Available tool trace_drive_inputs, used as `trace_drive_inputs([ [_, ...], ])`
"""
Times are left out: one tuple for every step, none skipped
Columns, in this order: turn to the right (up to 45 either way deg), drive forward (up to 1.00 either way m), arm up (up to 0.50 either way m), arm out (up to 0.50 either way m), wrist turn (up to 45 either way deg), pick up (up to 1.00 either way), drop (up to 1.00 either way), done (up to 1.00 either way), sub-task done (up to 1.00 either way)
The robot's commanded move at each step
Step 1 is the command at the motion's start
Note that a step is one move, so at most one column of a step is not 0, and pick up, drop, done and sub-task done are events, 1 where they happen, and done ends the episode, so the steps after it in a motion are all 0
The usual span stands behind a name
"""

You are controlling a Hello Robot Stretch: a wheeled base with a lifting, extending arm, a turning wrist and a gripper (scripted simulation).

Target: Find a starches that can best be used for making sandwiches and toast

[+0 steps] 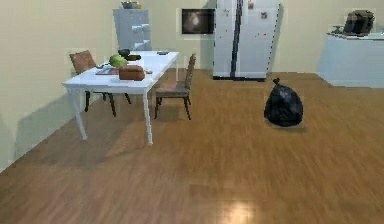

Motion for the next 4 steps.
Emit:
trace_drive_inputs([
  [0.0,1.0,0.0,0.0,0.0,0.0,0.0,0.0,0.0],
  [0.0,0.45,0.0,0.0,0.0,0.0,0.0,0.0,0.0],
  [-42.0,0.0,0.0,0.0,0.0,0.0,0.0,0.0,0.0],
  [0.0,0.0,0.0,0.0,0.0,0.0,0.0,1.0,0.0],
])
